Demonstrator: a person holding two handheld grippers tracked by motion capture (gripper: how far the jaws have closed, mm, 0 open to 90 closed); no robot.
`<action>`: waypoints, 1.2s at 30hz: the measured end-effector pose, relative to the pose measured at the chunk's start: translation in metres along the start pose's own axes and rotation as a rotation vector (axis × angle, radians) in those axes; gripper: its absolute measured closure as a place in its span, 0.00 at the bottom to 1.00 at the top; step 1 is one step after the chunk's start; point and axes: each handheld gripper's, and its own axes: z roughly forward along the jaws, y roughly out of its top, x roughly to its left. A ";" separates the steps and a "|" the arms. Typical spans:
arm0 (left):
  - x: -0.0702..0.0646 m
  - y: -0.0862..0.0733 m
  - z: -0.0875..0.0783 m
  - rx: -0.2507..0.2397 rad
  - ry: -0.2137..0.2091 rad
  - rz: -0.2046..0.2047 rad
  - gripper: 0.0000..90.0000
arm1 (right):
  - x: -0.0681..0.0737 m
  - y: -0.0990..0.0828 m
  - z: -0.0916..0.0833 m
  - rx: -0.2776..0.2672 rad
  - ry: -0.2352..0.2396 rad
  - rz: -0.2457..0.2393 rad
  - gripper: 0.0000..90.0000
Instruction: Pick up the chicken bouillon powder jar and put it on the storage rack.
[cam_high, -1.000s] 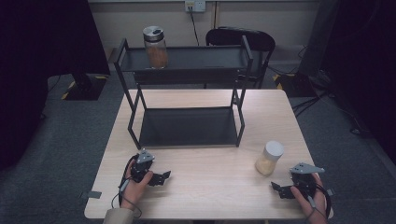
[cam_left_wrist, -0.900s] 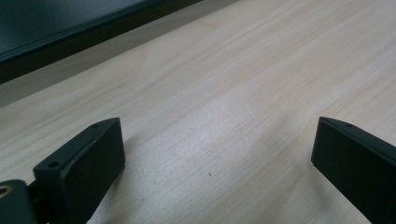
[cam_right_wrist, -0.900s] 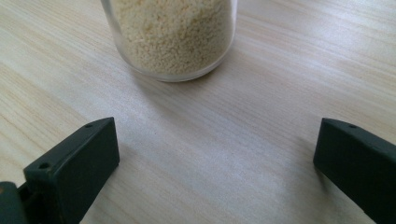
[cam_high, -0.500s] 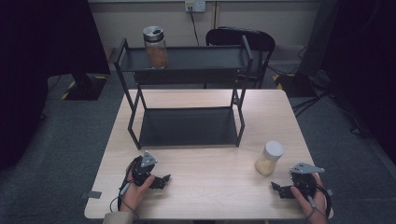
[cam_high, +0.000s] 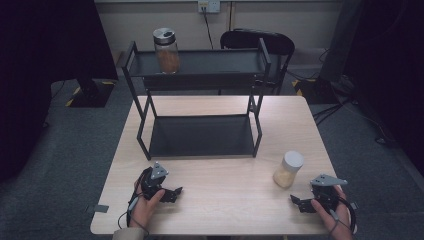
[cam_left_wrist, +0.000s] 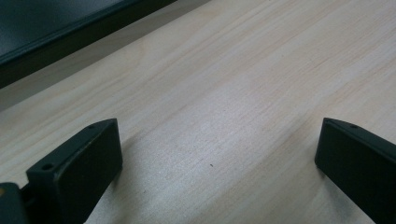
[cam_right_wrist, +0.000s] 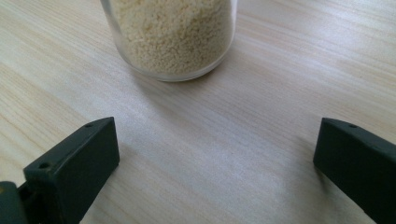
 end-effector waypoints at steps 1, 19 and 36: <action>0.000 0.000 0.000 -0.001 0.000 0.000 0.00 | 0.000 0.000 0.000 0.000 0.000 0.000 0.00; 0.000 0.000 0.000 0.000 0.000 0.001 0.00 | -0.004 0.009 -0.001 0.003 0.015 0.025 0.02; 0.000 0.000 0.000 -0.001 0.001 0.000 0.00 | -0.003 0.041 -0.003 -0.099 0.061 0.000 0.02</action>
